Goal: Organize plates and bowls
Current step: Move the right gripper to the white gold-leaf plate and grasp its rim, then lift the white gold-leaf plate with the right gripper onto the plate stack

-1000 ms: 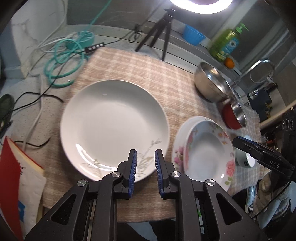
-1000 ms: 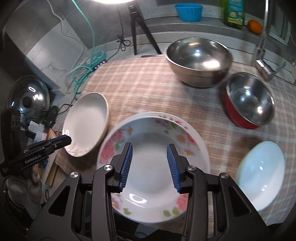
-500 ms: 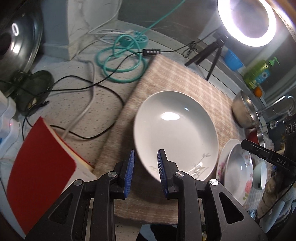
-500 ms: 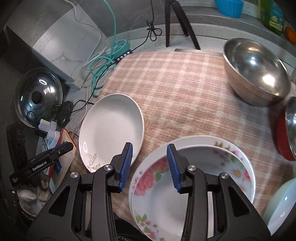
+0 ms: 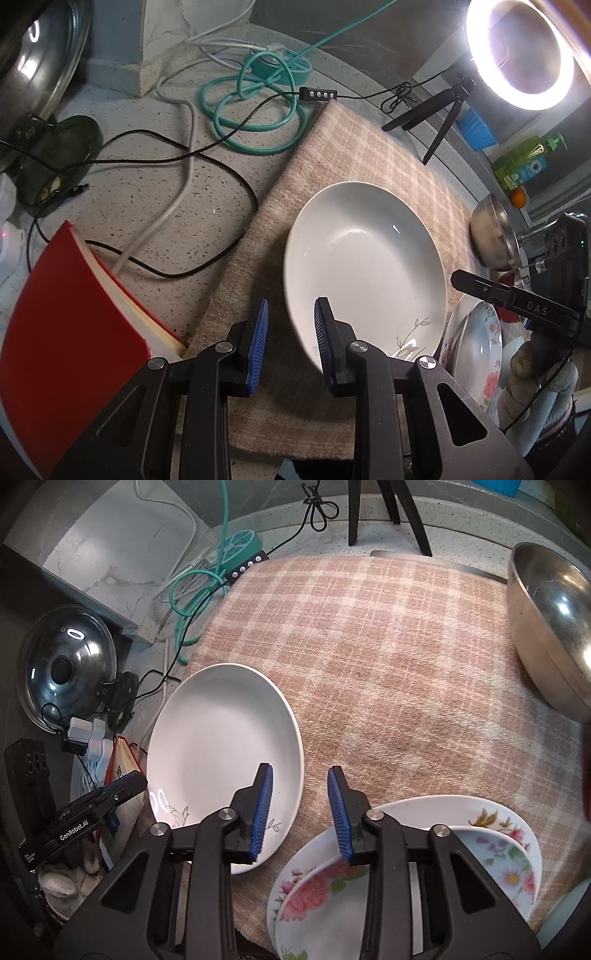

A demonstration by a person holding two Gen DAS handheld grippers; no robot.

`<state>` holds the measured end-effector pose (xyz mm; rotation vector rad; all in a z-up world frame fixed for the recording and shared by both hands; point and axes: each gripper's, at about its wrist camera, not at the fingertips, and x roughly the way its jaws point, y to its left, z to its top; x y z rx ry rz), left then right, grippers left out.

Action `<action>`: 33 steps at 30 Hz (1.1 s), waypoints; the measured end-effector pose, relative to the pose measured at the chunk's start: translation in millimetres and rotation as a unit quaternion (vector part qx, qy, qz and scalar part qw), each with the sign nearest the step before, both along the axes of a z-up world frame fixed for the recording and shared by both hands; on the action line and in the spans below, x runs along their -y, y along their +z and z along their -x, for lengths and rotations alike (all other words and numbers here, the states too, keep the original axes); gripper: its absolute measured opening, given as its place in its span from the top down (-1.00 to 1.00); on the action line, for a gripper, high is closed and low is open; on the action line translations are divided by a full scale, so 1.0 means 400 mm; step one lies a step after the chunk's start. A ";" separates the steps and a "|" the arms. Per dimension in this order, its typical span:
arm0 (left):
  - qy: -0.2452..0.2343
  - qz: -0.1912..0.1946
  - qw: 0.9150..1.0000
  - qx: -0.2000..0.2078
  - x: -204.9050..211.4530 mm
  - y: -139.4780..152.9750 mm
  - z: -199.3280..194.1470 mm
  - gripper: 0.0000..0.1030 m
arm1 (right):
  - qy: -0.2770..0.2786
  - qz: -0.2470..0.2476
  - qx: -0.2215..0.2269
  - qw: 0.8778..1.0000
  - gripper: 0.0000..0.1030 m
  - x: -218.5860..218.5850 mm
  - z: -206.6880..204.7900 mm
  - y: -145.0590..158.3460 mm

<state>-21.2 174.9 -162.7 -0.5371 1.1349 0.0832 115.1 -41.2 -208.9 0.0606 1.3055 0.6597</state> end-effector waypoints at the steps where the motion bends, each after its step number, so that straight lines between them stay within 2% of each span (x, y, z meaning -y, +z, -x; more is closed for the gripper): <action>1: 0.000 0.003 1.000 -0.001 0.000 -0.004 -0.002 0.53 | 0.002 0.001 -0.001 1.000 0.44 -0.006 -0.001 -0.003; 8: -0.002 0.009 1.000 -0.012 -0.005 -0.028 -0.012 0.55 | 0.008 0.010 -0.013 1.000 0.68 -0.025 -0.012 -0.031; 10: -0.002 0.014 1.000 -0.013 -0.006 -0.032 -0.015 0.68 | 0.008 0.009 -0.014 1.000 0.76 -0.028 -0.016 -0.035; 13: -0.005 0.014 1.000 -0.014 -0.006 -0.035 -0.019 0.71 | 0.010 0.008 -0.014 1.000 0.81 -0.033 -0.020 -0.034; 17: -0.012 0.014 1.000 -0.013 0.002 -0.037 -0.026 0.81 | 0.013 0.013 -0.011 1.000 0.84 -0.036 -0.022 -0.036; 33: -0.032 -0.032 0.999 0.002 0.035 -0.008 -0.031 0.80 | 0.010 0.020 0.018 1.000 0.85 -0.023 0.001 0.003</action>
